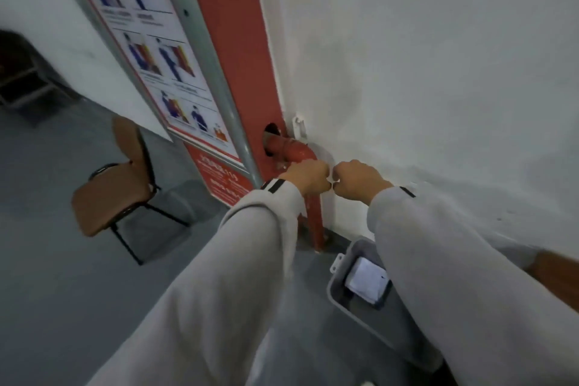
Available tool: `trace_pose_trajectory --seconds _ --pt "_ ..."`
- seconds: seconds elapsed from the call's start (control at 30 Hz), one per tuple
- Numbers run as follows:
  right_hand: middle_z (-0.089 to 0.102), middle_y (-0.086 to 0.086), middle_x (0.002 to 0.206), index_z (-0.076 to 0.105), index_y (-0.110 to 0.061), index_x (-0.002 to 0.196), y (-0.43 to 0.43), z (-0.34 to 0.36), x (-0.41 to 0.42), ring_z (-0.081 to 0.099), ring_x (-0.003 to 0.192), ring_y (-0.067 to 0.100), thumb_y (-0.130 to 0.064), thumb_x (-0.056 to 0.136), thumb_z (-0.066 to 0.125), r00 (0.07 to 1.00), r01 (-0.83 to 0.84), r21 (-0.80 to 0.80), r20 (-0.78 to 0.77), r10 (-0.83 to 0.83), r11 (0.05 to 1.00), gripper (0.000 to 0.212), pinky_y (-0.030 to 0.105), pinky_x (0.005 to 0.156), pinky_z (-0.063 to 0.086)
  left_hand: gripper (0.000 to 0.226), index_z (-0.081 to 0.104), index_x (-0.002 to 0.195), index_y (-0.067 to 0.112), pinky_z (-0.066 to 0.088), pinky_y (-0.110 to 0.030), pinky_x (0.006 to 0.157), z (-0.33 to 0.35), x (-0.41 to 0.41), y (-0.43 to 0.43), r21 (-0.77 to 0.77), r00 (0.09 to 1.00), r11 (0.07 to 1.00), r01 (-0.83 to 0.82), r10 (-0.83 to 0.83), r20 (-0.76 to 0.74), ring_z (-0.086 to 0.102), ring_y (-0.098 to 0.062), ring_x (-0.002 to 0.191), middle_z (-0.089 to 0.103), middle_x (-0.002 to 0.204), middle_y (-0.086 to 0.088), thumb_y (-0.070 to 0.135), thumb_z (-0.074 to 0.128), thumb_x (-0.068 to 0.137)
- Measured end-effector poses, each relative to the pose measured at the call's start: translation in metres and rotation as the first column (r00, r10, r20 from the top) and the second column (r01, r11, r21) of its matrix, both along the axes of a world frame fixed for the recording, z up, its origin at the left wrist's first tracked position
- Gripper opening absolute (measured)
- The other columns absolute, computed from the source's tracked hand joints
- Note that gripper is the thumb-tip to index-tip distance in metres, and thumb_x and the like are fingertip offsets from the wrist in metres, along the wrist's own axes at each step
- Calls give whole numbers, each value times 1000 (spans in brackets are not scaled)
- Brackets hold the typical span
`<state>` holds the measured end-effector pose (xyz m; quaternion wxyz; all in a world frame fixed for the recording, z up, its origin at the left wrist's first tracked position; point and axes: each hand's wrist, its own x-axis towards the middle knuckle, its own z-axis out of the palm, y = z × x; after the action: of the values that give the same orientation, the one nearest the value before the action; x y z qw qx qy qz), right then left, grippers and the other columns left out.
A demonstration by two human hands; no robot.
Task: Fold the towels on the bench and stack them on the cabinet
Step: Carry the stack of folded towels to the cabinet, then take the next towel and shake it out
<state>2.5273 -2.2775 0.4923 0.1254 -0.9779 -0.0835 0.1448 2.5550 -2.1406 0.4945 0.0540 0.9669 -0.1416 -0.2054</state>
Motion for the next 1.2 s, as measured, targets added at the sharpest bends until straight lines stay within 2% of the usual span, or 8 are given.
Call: trace_pose_trajectory --seconds 0.17,0.3,0.43,0.6,0.7,0.8,0.9,1.2 --pt "71 4 106 67 -27 115 130 57 -29 68 91 31 -34 75 56 981 -160 173 141 136 972 42 36 79 54 28 74 99 9 51 -35 78 60 -63 148 -241 931 907 -345 363 36 65 -30 93 71 103 -12 32 57 95" --pt "73 3 94 79 -18 99 267 108 -102 68 89 21 -23 86 67 981 -189 492 132 141 850 18 28 77 51 32 69 66 13 53 -33 67 101 -162 275 -586 725 606 -538 687 45 63 -21 69 66 69 -4 30 68 93" --pt "73 1 95 79 -16 103 403 142 -202 68 94 16 -22 91 71 961 -271 713 155 231 647 16 27 79 49 14 77 78 20 52 -31 78 150 -300 392 -828 520 313 -465 853 31 65 -16 83 72 78 1 21 68 88" --pt "69 -13 91 72 -27 99 552 172 -345 66 86 8 -27 94 68 892 -361 839 182 415 407 6 17 70 52 22 74 113 7 48 -11 63 187 -487 498 -940 220 83 -331 975 9 67 -19 96 73 109 -6 19 60 101" --pt "73 -5 100 74 -19 108 624 172 -422 69 96 12 -26 96 68 831 -353 905 187 524 237 15 32 86 58 22 73 119 21 52 -26 84 188 -583 546 -977 58 -36 -211 997 -49 66 -22 113 73 119 -1 26 60 102" --pt "74 -2 105 74 -19 112 700 170 -512 69 99 12 -26 96 67 749 -337 932 180 637 132 19 33 89 57 23 71 122 28 51 -38 98 187 -681 593 -992 -88 -85 -92 993 -77 64 -16 117 71 124 7 31 58 103" --pt "75 -6 103 74 -23 109 765 162 -596 70 97 9 -26 96 67 672 -274 961 164 722 36 15 31 87 56 23 71 121 31 51 -36 95 182 -766 635 -993 -270 -116 -33 957 -103 63 -13 117 70 125 11 29 59 102" --pt "73 -7 104 72 -18 116 955 151 -799 68 96 5 -26 99 64 318 -224 974 116 941 -44 20 19 79 50 22 72 119 29 47 -30 84 169 -941 777 -993 -663 -77 84 740 -114 61 -18 119 71 121 7 28 57 103"
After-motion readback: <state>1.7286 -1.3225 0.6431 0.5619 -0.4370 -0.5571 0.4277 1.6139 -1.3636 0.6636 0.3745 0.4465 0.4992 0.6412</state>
